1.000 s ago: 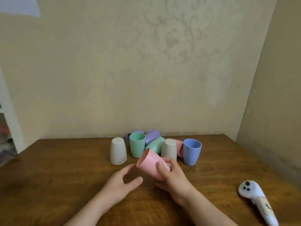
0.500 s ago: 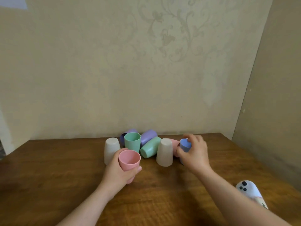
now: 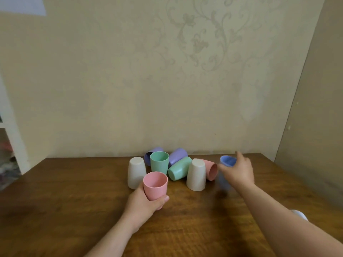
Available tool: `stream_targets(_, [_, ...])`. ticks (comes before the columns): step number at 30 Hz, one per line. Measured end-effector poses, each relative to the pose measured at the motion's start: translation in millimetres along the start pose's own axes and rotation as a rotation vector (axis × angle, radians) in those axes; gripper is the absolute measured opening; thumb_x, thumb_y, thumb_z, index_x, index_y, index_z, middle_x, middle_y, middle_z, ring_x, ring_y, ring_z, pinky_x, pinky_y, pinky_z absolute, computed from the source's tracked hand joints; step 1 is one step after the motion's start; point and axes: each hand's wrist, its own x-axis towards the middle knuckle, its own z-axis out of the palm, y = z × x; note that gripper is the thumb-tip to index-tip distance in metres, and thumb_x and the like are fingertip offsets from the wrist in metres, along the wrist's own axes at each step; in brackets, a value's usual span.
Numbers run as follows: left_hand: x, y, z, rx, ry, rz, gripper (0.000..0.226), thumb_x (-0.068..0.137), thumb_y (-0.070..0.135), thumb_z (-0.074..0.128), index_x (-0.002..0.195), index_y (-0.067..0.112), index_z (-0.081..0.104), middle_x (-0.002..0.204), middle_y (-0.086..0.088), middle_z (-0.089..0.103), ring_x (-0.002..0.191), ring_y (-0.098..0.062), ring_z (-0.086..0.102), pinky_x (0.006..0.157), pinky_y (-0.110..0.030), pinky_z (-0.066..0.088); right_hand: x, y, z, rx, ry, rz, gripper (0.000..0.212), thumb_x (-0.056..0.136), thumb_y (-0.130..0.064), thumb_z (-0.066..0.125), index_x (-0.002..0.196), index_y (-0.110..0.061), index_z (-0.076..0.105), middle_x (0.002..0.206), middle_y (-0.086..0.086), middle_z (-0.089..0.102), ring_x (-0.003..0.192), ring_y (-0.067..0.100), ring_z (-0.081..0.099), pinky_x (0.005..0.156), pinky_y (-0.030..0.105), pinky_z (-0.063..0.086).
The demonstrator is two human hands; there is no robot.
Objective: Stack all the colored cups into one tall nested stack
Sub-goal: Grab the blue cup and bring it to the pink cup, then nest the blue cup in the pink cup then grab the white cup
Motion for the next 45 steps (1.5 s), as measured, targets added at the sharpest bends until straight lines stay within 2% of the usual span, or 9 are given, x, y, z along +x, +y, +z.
stream_targets(3, [0, 0, 1, 0.032, 0.003, 0.012, 0.057, 0.082, 0.028, 0.097, 0.124, 0.034, 0.059, 0.107, 0.009, 0.075, 0.084, -0.007, 0.075, 0.058, -0.013, 0.057, -11, -37, -16, 0.259, 0.189, -0.089, 0.099, 0.081, -0.044, 0.084, 0.163, -0.039, 0.030, 0.156, 0.000, 0.049, 0.139, 0.030, 0.054, 0.107, 0.054, 0.054])
stream_targets(7, [1, -2, 2, 0.041, 0.010, 0.026, 0.064, 0.078, 0.035, 0.099, 0.127, 0.038, 0.057, 0.111, 0.014, 0.073, 0.094, -0.009, 0.075, 0.067, -0.018, 0.061, -47, -102, -8, 0.687, -0.133, -0.269, 0.102, 0.083, -0.032, 0.090, 0.163, -0.044, 0.028, 0.134, -0.005, 0.058, 0.118, 0.019, 0.066, 0.097, 0.041, 0.060])
stream_targets(14, [3, -13, -1, 0.060, -0.032, 0.015, 0.064, 0.066, 0.039, 0.099, 0.121, 0.043, 0.068, 0.105, 0.015, 0.084, 0.098, -0.007, 0.080, 0.091, -0.043, 0.068, -103, -114, 69, 0.370, -0.549, -0.474, 0.117, 0.078, -0.035, 0.095, 0.167, -0.044, 0.021, 0.142, -0.007, 0.057, 0.133, 0.014, 0.056, 0.108, 0.028, 0.049])
stream_targets(23, [7, -14, 1, 0.105, -0.093, 0.043, 0.075, 0.071, 0.042, 0.097, 0.134, 0.047, 0.057, 0.124, 0.020, 0.077, 0.115, -0.009, 0.074, 0.100, -0.039, 0.064, -110, -70, 101, 0.495, -0.509, -0.350, 0.116, 0.064, -0.051, 0.094, 0.162, -0.048, 0.032, 0.140, -0.019, 0.064, 0.128, 0.007, 0.065, 0.112, 0.040, 0.055])
stream_targets(31, [5, -12, -3, 0.204, -0.156, 0.053, 0.082, 0.074, 0.040, 0.093, 0.145, 0.045, 0.055, 0.131, 0.025, 0.074, 0.122, -0.004, 0.072, 0.105, -0.034, 0.060, -112, -54, 110, 0.500, -0.580, -0.388, 0.118, 0.068, -0.036, 0.096, 0.158, -0.058, 0.024, 0.134, -0.018, 0.071, 0.124, 0.005, 0.069, 0.107, 0.037, 0.058])
stream_targets(34, [10, -1, -17, 0.512, -0.353, 0.133, 0.086, 0.070, 0.048, 0.091, 0.147, 0.039, 0.056, 0.136, 0.023, 0.071, 0.123, -0.003, 0.069, 0.107, -0.031, 0.056, -110, -34, 112, 0.444, -0.545, -0.342, 0.078, 0.066, -0.032, 0.097, 0.132, -0.044, 0.057, 0.117, -0.014, 0.079, 0.109, 0.008, 0.075, 0.100, 0.044, 0.062])
stream_targets(37, [26, 34, -48, 0.971, -0.501, 0.316, 0.032, 0.089, 0.027, 0.074, 0.121, 0.032, 0.074, 0.117, 0.009, 0.078, 0.110, -0.016, 0.073, 0.093, -0.031, 0.056, -101, -23, 106, 0.452, -0.465, -0.266, 0.057, 0.071, -0.027, 0.098, 0.116, -0.033, 0.064, 0.103, -0.011, 0.080, 0.095, 0.005, 0.076, 0.085, 0.030, 0.063])
stream_targets(41, [67, 65, -78, 1.435, -0.076, 0.834, 0.039, 0.066, 0.004, 0.083, 0.098, 0.026, 0.079, 0.101, -0.005, 0.069, 0.095, -0.035, 0.070, 0.074, -0.044, 0.064, -109, -21, 104, 0.464, -0.396, -0.236, 0.055, 0.076, -0.028, 0.095, 0.116, -0.037, 0.058, 0.098, -0.015, 0.075, 0.083, 0.005, 0.072, 0.072, 0.018, 0.060])
stream_targets(45, [85, 56, -70, 1.750, -0.127, 0.769, 0.054, 0.071, 0.014, 0.093, 0.119, 0.030, 0.076, 0.135, -0.018, 0.063, 0.119, -0.044, 0.064, 0.096, -0.049, 0.058, -123, -13, 117, 0.405, -0.323, -0.284, 0.082, 0.068, -0.045, 0.093, 0.136, -0.046, 0.047, 0.121, -0.030, 0.067, 0.110, -0.004, 0.066, 0.094, 0.026, 0.055])
